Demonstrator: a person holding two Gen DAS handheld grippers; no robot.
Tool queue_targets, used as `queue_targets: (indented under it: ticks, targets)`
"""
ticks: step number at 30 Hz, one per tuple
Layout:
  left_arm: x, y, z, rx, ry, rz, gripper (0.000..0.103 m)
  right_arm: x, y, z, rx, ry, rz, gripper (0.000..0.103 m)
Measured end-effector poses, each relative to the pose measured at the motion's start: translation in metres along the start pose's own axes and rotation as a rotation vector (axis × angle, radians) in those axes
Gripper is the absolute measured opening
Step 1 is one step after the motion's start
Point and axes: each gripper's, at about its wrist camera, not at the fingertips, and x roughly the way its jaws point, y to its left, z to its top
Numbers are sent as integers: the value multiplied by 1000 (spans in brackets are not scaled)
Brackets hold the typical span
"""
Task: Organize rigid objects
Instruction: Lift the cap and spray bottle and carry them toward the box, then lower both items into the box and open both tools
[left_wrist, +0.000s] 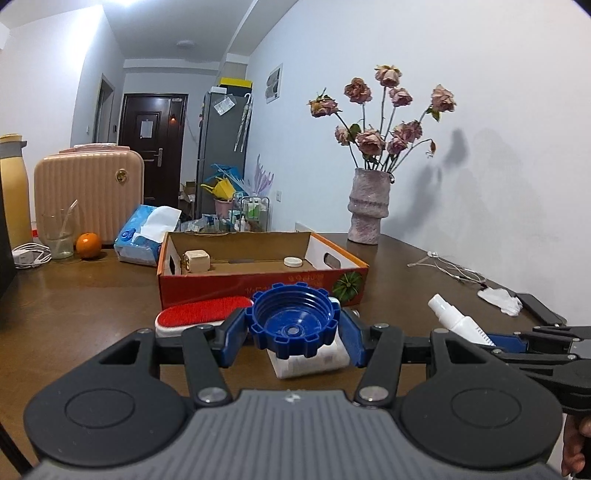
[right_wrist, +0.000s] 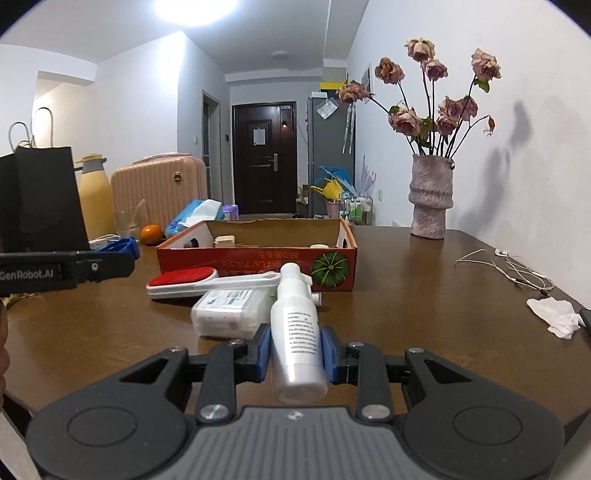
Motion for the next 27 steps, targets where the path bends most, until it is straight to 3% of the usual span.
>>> queue_targets:
  ticks: [13,18,24,27]
  targets:
    - [99,38,40,-20,67,4,55,96,-28,65,7,27,59,28]
    - [139,62,66,-9,94,-32,55,142,-34,98,-12,23,103,28]
    - [203,97,100,-4,220,-104,55,206,-45,139,-43,79,183,28]
    - [251,117,111,-14,338,-110,55,259,-54,157,-31,178,236,28]
